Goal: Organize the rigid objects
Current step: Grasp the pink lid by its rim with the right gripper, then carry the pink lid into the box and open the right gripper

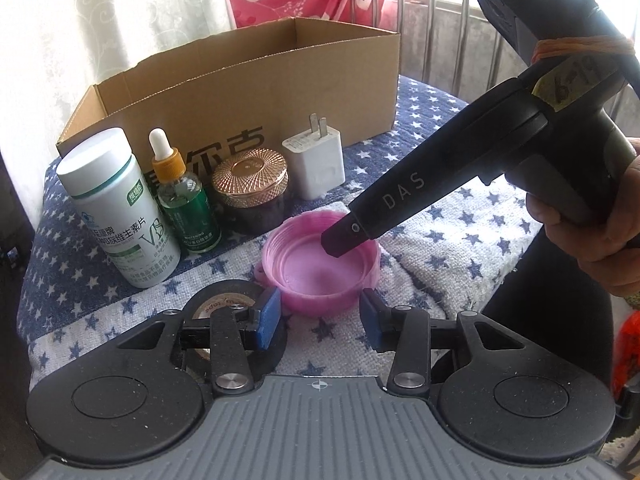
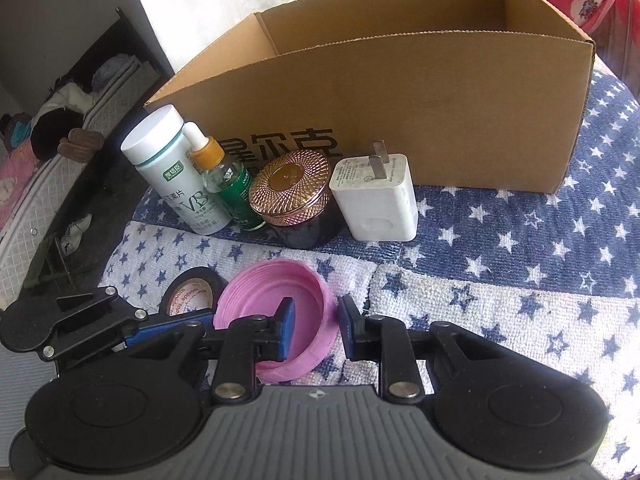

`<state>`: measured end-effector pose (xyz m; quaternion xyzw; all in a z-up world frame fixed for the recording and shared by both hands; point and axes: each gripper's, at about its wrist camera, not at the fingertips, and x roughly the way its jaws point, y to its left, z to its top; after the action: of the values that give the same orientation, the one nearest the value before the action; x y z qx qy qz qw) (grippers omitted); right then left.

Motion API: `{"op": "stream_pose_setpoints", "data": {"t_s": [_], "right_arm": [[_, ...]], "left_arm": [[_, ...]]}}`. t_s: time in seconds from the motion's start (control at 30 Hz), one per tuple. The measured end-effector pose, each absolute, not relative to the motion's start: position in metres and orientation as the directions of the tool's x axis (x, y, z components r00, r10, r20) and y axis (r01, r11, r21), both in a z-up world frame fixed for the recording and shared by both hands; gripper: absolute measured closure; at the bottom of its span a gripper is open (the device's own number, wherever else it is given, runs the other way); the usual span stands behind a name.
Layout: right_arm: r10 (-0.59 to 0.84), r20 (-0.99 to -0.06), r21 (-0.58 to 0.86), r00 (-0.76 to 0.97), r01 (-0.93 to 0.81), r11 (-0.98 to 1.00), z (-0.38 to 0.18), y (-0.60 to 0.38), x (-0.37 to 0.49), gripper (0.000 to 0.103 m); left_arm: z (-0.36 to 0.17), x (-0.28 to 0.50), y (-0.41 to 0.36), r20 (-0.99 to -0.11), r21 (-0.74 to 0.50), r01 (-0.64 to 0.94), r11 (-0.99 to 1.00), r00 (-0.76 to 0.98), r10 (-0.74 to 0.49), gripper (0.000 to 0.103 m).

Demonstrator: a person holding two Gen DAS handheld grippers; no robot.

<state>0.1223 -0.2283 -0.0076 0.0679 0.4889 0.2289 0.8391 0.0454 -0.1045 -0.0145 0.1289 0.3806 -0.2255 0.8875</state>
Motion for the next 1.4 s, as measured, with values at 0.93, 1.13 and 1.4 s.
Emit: {"op": "stream_pose_setpoints", "data": {"t_s": [0.93,1.13,1.4], "right_arm": [[0.451,-0.643,0.191,0.619,-0.44,0.877,0.143,-0.199,0.16,0.088],[0.474,-0.759,0.303,0.446,-0.403,0.864,0.111,-0.188,0.248,0.091],[0.462,-0.833,0.346,0.305,-0.365,0.865,0.06,-0.179,0.315,0.098]], "left_arm": [[0.109,0.081,-0.074,-0.465,0.137,0.434,0.89,0.822,-0.33,0.058],[0.107,0.163,-0.06,-0.583,0.022,0.442,0.897,0.735,-0.347,0.058],[0.077,0.231,-0.05,-0.7,-0.034,0.415,0.909,0.639,-0.317,0.06]]}}
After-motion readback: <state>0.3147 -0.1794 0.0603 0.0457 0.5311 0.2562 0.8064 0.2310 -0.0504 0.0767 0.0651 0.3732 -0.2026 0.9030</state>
